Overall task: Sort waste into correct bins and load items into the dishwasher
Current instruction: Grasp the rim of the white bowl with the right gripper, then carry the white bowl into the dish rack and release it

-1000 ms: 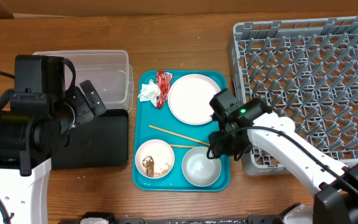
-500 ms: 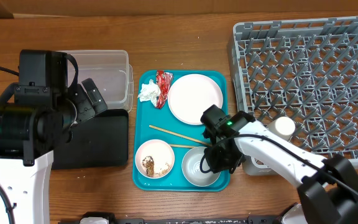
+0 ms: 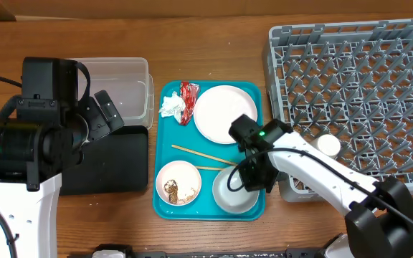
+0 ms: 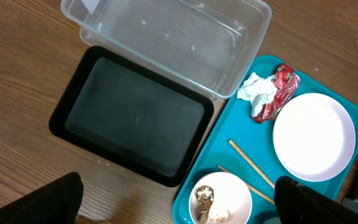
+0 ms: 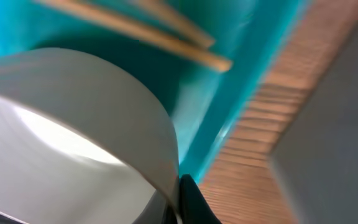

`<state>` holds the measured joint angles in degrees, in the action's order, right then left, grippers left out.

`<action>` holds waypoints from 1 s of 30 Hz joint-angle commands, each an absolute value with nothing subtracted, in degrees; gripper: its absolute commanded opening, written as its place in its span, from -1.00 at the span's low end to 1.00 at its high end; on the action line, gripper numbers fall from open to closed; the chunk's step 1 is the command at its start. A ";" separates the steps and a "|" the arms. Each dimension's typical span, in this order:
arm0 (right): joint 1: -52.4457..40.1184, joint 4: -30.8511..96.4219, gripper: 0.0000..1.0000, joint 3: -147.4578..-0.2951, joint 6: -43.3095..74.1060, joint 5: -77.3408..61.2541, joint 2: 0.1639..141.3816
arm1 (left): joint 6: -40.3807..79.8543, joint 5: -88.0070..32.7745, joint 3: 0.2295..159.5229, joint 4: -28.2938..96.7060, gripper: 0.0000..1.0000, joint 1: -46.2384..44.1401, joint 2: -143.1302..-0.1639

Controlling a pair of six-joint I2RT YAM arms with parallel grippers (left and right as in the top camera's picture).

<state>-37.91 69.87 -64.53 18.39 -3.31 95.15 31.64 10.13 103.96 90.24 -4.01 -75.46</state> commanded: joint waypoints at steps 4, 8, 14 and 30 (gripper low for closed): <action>-37.28 75.44 -0.92 -76.29 25.65 10.94 92.01 | 32.18 10.92 104.36 90.15 1.00 -3.77 -75.75; -35.42 79.44 -0.92 -85.69 32.49 19.84 89.41 | 32.16 10.92 104.36 90.15 1.00 -3.77 -75.75; -27.88 81.58 -0.92 -96.16 40.47 33.98 85.34 | 32.18 10.92 104.36 90.15 1.00 -3.77 -75.75; 5.87 75.88 -0.92 -96.55 48.23 47.46 90.91 | 32.18 10.92 104.36 90.15 1.00 -3.77 -75.77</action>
<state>3.22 76.60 -95.90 46.85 45.52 89.12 31.64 10.13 103.96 90.26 -4.01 -75.46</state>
